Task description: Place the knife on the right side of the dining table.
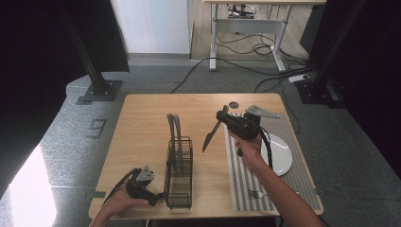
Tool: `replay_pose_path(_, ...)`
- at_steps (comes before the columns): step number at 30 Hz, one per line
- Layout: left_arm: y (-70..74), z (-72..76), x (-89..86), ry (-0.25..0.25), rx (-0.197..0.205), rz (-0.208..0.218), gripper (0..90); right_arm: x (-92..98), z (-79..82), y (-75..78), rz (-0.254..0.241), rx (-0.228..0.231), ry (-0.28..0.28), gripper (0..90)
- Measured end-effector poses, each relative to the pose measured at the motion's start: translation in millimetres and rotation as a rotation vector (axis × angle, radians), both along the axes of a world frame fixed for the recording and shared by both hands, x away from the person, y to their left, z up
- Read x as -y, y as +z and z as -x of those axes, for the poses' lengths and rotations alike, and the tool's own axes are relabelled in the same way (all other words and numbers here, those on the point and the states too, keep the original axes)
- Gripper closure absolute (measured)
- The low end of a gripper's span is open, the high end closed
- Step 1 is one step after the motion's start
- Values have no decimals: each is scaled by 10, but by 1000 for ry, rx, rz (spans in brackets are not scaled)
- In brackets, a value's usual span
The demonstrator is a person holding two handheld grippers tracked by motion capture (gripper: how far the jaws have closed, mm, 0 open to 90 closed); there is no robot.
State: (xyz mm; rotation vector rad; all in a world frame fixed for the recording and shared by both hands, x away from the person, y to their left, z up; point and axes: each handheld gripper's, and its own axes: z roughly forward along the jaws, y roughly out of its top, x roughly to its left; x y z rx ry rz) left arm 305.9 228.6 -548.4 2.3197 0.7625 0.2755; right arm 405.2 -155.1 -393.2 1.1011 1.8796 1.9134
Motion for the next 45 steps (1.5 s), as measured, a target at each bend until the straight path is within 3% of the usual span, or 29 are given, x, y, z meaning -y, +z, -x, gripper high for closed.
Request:
replay_pose_path(8, -1, 1, 2, 2, 0, 4, 0, -15, -69, -89, 39, -1, -18, 825)
replay_pose_path(17, -2, 1, 1, 3, 0, 5, 0, 66, -181, -129, 50, -6, -56, 824)
replay_pose_path(34, -2, 1, 0, 3, 0, 5, 0, 324, -362, -123, 13, -14, -113, 824)
replay_pose_path(45, -2, 0, 0, 3, -1, 5, 0, 583, -572, -261, -17, -67, -167, 824)
